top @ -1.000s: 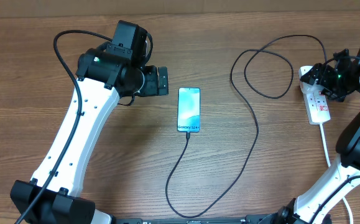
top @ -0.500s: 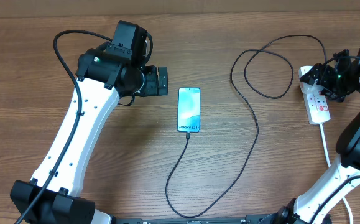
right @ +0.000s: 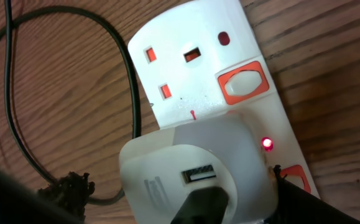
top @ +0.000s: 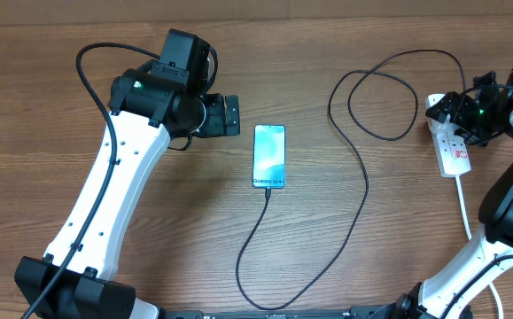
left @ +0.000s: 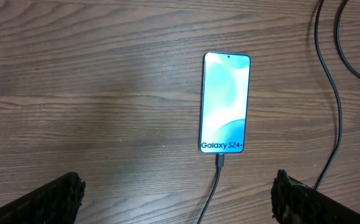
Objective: Plug charger to phone and switch on socket
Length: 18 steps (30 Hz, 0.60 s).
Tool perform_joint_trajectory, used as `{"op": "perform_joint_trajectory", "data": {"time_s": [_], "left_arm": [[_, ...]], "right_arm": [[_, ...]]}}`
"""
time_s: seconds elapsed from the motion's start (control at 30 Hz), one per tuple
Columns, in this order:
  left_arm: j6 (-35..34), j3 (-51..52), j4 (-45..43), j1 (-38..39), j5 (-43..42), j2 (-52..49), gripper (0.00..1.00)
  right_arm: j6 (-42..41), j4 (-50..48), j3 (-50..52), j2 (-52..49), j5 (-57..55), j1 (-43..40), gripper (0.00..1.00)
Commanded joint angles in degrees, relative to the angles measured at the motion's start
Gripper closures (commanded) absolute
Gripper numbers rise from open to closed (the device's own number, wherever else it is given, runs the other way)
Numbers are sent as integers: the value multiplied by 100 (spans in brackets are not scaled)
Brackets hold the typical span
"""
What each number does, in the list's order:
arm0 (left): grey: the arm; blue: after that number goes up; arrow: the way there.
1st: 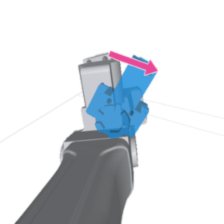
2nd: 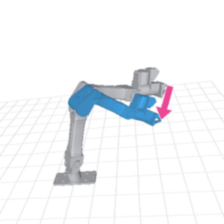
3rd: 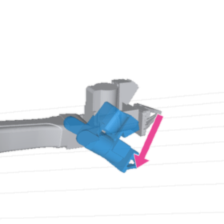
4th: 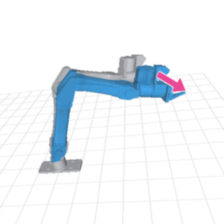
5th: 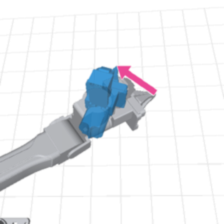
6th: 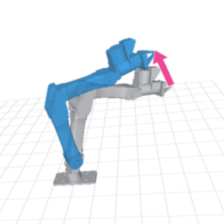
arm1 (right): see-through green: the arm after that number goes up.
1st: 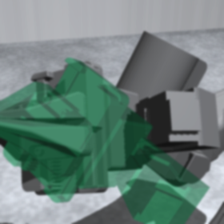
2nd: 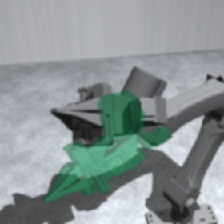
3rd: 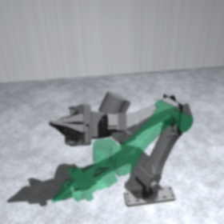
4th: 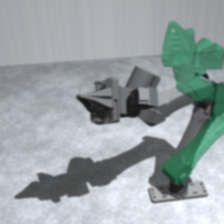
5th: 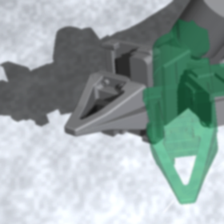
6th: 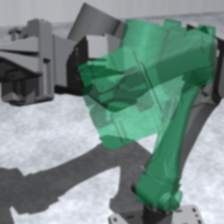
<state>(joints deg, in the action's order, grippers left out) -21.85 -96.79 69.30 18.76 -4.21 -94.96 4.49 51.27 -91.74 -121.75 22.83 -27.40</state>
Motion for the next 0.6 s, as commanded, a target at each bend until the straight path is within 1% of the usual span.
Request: {"op": "perform_joint_trajectory", "data": {"time_s": [0.0,0.17,0.27,0.57], "left_arm": [[129,-22,9,11,59,-28,1],[129,-22,9,11,59,-28,0],[129,-22,9,11,59,-28,0],[129,-22,9,11,59,-28,0]], "right_arm": [[-328,170,358,-363,175,173,9],[-656,321,85,-358,-11,81,9],[-944,586,-280,-337,-299,0,9],[-966,1650,-1650,105,-522,-223,9]]}}
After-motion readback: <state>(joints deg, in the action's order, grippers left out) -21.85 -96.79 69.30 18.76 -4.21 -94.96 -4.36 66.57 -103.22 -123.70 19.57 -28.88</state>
